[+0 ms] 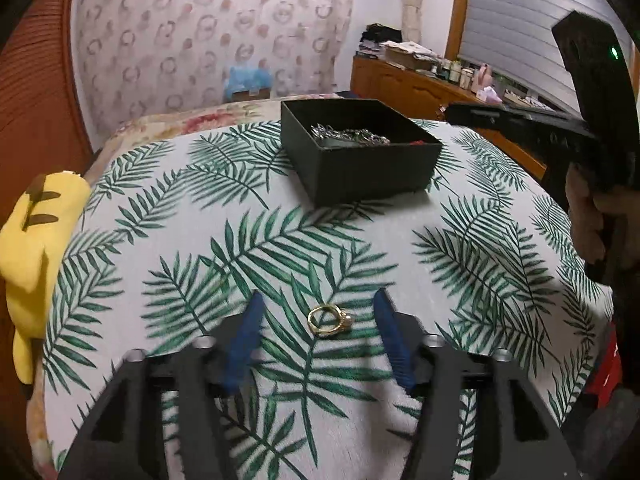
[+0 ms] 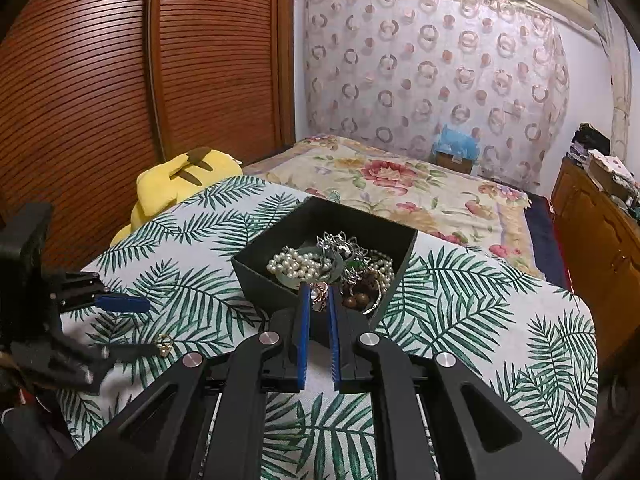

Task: Organize jewelry
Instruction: 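Carry the ring and earring into the black box and open both grippers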

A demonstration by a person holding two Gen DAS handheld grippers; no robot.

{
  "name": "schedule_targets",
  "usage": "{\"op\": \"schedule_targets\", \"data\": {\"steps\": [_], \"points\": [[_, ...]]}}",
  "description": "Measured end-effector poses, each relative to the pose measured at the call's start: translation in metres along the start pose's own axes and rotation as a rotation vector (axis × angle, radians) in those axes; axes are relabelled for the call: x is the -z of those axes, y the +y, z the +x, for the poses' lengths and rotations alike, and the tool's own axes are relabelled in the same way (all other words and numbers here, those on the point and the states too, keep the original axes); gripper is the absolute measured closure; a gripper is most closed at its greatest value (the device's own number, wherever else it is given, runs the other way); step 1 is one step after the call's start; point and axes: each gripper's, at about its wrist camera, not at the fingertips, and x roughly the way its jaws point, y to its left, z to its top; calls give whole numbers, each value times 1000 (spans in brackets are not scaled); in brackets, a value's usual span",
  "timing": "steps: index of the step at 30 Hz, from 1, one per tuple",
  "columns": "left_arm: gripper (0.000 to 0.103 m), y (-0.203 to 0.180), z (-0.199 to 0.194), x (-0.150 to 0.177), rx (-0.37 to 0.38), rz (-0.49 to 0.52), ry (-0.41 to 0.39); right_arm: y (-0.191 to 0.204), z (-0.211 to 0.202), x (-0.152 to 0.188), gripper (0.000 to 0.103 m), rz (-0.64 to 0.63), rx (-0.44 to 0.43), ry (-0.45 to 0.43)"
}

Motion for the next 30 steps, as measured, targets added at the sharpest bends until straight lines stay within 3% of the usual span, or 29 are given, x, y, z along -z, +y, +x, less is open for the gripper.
{"op": "schedule_targets", "data": {"steps": [6,8,9,10,16,30], "points": [[48,-9,10,0,-33,45,41,3,-1,-8,93,-10,-2,-5],[59,-11,15,-2,-45,66,54,3,-1,-11,93,-12,-1,-4],[72,-12,18,-3,-47,73,66,3,-1,-13,93,-13,0,-3],[78,-13,18,-3,-36,76,60,3,-1,-14,93,-14,1,-3],[79,-8,10,-15,-34,66,15,-1,6,-18,93,-13,6,6],[79,-14,25,-103,-9,55,-125,-39,42,-32,93,86,-45,33]]}}
